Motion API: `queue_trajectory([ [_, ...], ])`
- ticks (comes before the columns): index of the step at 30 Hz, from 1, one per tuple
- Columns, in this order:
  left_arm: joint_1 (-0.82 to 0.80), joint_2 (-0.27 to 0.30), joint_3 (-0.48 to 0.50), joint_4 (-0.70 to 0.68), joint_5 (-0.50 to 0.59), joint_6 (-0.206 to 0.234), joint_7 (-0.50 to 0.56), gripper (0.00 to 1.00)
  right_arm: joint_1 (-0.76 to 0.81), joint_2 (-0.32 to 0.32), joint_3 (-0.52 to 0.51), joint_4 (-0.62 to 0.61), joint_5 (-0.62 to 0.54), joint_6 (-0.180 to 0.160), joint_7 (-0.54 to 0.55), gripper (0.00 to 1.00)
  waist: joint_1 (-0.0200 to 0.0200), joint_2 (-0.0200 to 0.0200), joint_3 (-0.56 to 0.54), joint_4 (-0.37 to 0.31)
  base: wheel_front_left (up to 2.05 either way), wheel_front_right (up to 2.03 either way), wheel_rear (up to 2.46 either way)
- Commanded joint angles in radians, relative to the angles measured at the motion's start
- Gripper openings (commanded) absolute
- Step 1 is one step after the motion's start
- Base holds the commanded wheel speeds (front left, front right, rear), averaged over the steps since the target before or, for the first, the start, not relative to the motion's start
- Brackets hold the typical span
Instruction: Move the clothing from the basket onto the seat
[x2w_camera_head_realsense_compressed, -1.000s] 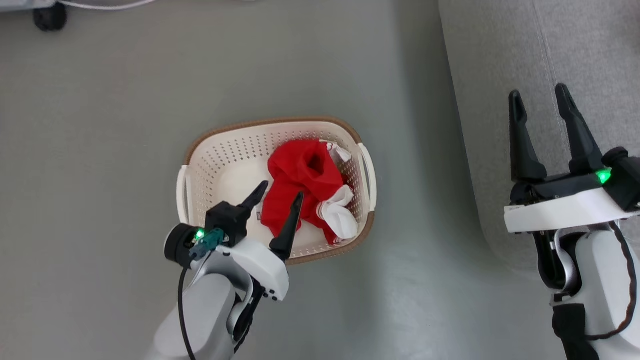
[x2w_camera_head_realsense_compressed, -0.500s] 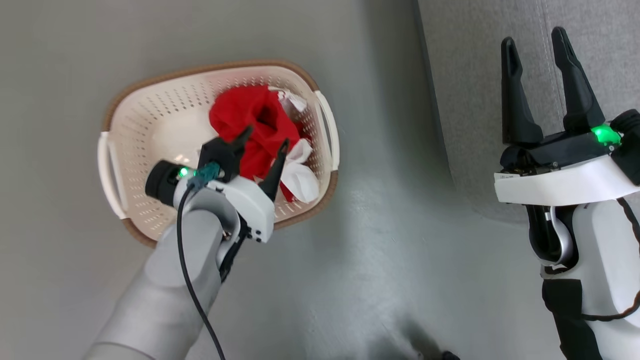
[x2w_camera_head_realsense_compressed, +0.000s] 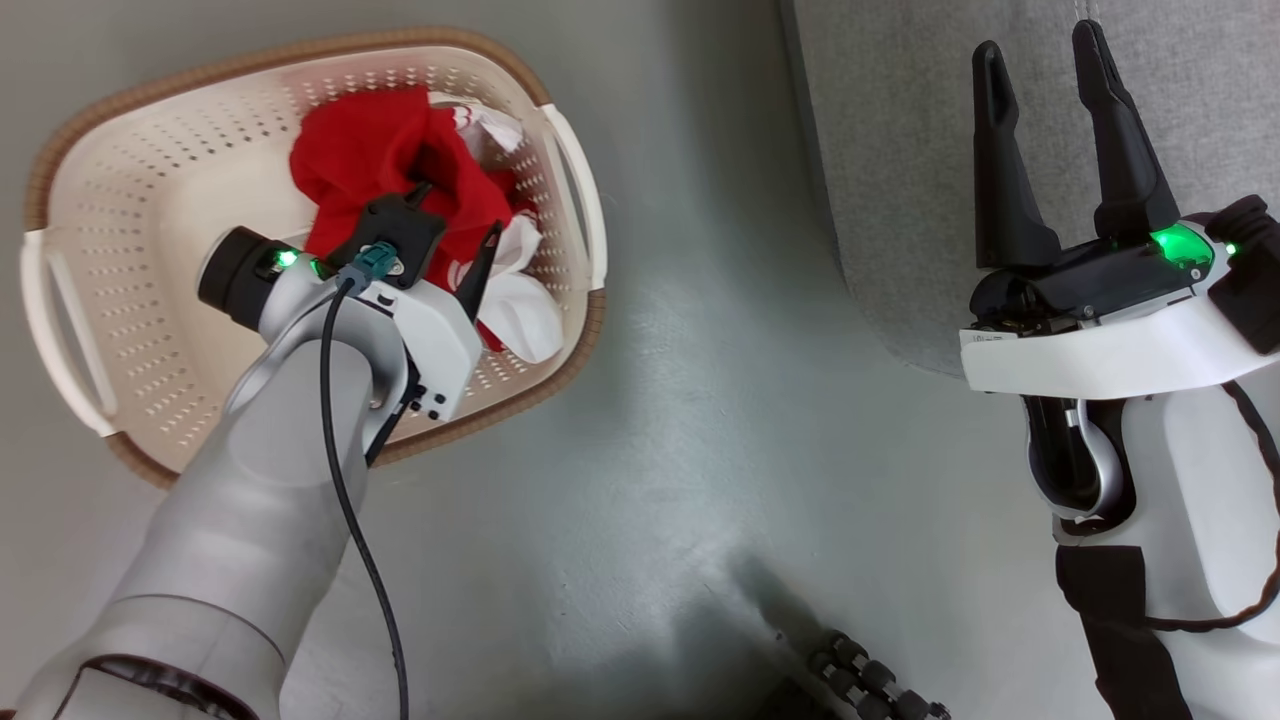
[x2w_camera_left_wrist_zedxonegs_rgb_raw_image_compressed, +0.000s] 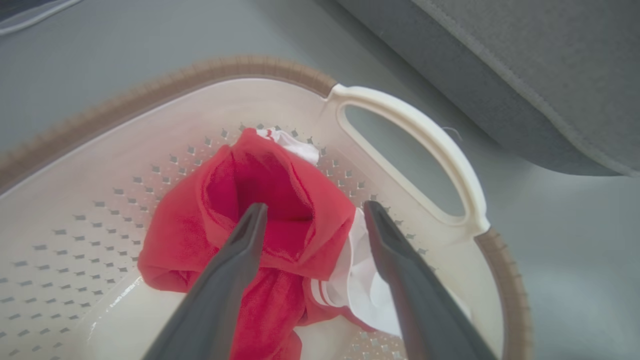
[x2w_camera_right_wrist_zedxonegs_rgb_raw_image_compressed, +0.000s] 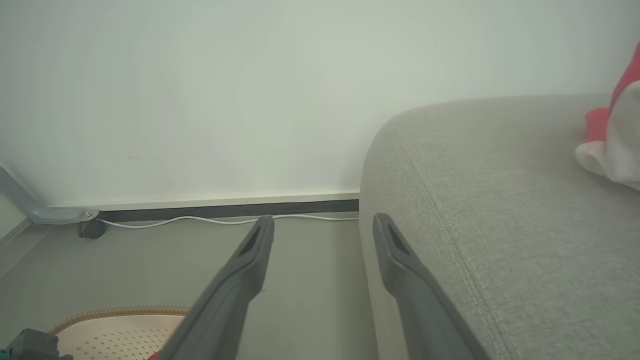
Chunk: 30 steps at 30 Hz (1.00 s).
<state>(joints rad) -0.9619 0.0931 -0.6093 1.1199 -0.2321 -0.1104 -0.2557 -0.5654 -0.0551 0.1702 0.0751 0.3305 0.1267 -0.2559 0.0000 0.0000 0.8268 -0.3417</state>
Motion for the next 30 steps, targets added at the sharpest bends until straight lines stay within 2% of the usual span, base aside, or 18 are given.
queue_trajectory([
  [1, -0.021, 0.017, 0.003, 0.012, 0.016, -0.003, -0.006, 1.0, 0.01, 0.003, 0.017, -0.026, 0.013, 0.004, -0.006, 1.0, 0.0, 0.0, 0.019, -0.02, 0.0, 0.0, 0.0],
  [9, -0.068, 0.028, -0.012, 0.092, 0.025, -0.005, -0.006, 1.0, 0.01, 0.005, 0.02, -0.023, 0.049, 0.004, -0.006, 1.0, 0.0, 0.0, 0.037, -0.046, 0.0, 0.0, 0.0],
  [10, -0.071, 0.027, -0.01, 0.095, 0.021, -0.006, -0.006, 0.89, 0.01, 0.005, 0.018, -0.021, 0.053, 0.004, -0.006, 1.0, 0.0, 0.0, 0.038, -0.047, 0.0, 0.0, 0.0],
  [11, -0.072, 0.025, -0.007, 0.095, 0.017, -0.006, -0.006, 0.22, 0.011, 0.005, 0.016, -0.02, 0.055, 0.004, -0.006, 1.0, 0.0, 0.0, 0.037, -0.047, 0.0, 0.0, 0.0],
  [12, -0.07, 0.022, -0.005, 0.098, 0.011, -0.007, -0.006, 0.0, 0.011, 0.005, 0.014, -0.017, 0.055, 0.004, -0.006, 1.0, 0.0, 0.0, 0.034, -0.045, 0.0, 0.0, 0.0],
  [20, -0.012, 0.004, 0.013, 0.039, -0.029, -0.014, -0.006, 0.0, 0.024, 0.005, -0.029, 0.009, 0.043, 0.004, -0.006, 1.0, 0.0, 0.0, -0.025, -0.006, 0.0, 0.0, 0.0],
  [30, 0.139, -0.008, 0.096, -0.18, -0.059, -0.009, -0.006, 0.0, 0.058, 0.005, -0.061, 0.058, -0.002, 0.004, -0.006, 1.0, 0.0, 0.0, -0.151, 0.067, 0.0, 0.0, 0.0],
])
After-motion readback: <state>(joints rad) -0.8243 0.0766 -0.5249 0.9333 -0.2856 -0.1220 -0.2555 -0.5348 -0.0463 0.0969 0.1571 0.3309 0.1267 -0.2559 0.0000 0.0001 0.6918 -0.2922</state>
